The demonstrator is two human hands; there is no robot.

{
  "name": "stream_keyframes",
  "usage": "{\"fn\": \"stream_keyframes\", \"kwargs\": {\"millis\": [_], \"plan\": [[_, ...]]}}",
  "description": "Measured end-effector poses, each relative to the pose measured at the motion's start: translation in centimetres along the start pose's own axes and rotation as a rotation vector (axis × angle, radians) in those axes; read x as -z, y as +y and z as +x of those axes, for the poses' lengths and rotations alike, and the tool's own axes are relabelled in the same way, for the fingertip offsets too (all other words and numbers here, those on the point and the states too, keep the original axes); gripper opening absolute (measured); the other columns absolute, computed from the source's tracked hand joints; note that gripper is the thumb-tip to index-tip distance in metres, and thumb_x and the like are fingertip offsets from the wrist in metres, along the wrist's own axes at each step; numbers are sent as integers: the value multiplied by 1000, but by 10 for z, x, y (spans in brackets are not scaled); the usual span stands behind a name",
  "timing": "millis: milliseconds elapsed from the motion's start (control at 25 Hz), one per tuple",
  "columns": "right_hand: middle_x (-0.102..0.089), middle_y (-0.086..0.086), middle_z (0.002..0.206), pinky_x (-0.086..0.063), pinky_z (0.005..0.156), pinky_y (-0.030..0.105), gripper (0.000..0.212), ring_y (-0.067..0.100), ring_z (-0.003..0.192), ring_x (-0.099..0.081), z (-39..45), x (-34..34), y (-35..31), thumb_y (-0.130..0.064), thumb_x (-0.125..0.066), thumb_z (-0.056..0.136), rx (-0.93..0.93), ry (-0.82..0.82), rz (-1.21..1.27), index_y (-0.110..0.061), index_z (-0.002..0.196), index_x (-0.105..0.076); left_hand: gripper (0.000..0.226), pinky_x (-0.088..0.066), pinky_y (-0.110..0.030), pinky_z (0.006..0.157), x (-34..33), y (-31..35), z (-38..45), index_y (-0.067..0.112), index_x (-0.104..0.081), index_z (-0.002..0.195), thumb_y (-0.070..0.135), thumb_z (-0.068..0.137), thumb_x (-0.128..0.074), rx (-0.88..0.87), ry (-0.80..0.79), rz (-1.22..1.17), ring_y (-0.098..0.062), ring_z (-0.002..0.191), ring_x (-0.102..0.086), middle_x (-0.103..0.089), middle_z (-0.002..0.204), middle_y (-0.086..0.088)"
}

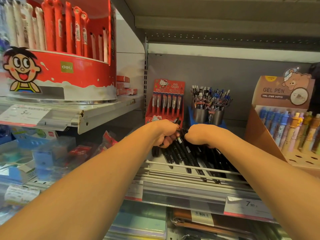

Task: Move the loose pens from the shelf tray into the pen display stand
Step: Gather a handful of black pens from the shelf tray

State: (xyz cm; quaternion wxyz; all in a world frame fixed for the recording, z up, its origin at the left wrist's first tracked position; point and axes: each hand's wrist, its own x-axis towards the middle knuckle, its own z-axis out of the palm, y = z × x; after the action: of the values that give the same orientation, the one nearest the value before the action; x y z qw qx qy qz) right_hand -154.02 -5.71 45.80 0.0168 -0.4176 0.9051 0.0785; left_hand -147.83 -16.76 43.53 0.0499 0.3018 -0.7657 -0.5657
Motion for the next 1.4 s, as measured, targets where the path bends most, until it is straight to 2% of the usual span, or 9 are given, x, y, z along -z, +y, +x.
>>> {"fn": "stream_keyframes", "kwargs": {"millis": [80, 200, 520, 680, 880, 1000, 1120, 1280, 1400], "plan": [[-45, 7, 73, -35, 49, 25, 32, 20, 56, -41, 6, -5, 11, -20, -35, 107, -65, 6, 222, -8, 80, -47, 33, -27, -15, 33, -1, -1, 1, 11, -48, 81, 21, 109, -32, -15, 7, -54, -9, 47, -29, -37, 61, 0], [-49, 9, 67, -38, 48, 25, 27, 20, 51, -38, 14, -8, 22, -26, -45, 105, -143, 7, 519, -10, 83, -47, 24, -32, -18, 39, -4, -3, 0, 9, -46, 85, 8, 106, -32, -6, -3, -64, -12, 51, -33, -41, 64, -3], [-58, 12, 79, -48, 43, 28, 24, 21, 59, -57, 21, -4, 28, -30, -56, 103, -224, 15, 423, -8, 107, -47, 41, -22, -13, 32, 2, 1, 1, 15, -46, 74, 34, 109, -34, -48, 81, -151, -6, 38, -26, -34, 58, 2], [-57, 4, 54, -45, 39, 21, 27, 13, 38, -52, 22, 11, 33, -28, -59, 102, -52, 81, 1030, -6, 88, -56, 35, -27, -15, 33, -2, 3, -1, 11, -51, 93, 38, 108, -36, -190, 32, -270, -10, 50, -38, -48, 63, -3], [-73, 16, 73, -58, 50, 29, 31, 23, 59, -73, 18, 22, 32, -22, -50, 107, 104, 41, 1369, 7, 110, -62, 48, -24, -14, 35, 0, 7, -7, 17, -58, 101, 64, 96, -46, -232, -53, -299, -8, 42, -42, -52, 57, 2], [-68, 9, 67, -53, 43, 25, 24, 15, 46, -62, 12, 22, 57, -21, -61, 101, -28, 183, 976, 2, 103, -66, 32, -26, -17, 41, 3, 3, -5, 19, -48, 87, 47, 103, -48, -252, 45, -233, -8, 42, -33, -43, 58, 4], [-62, 9, 71, -51, 42, 24, 35, 19, 51, -59, 3, 12, 73, -36, -71, 94, -183, 63, 466, -3, 85, -60, 31, -30, -22, 44, 4, 1, -3, 16, -47, 87, 39, 106, -44, -250, 79, -259, -11, 48, -35, -41, 62, 0], [-63, 16, 92, -53, 42, 26, 49, 26, 65, -65, -4, 8, 78, -48, -74, 88, -265, -31, 308, -8, 91, -46, 37, -33, -18, 37, -2, 1, -4, 15, -47, 78, 36, 108, -41, -239, 16, -276, -11, 47, -35, -41, 59, 0], [-74, 17, 82, -55, 45, 30, 59, 28, 65, -72, -12, 11, 82, -54, -78, 82, -325, -170, 252, -5, 103, -52, 38, -32, -16, 34, -4, 1, -4, 15, -49, 77, 37, 107, -42, -245, -11, -218, -10, 46, -34, -40, 58, 1]]}}
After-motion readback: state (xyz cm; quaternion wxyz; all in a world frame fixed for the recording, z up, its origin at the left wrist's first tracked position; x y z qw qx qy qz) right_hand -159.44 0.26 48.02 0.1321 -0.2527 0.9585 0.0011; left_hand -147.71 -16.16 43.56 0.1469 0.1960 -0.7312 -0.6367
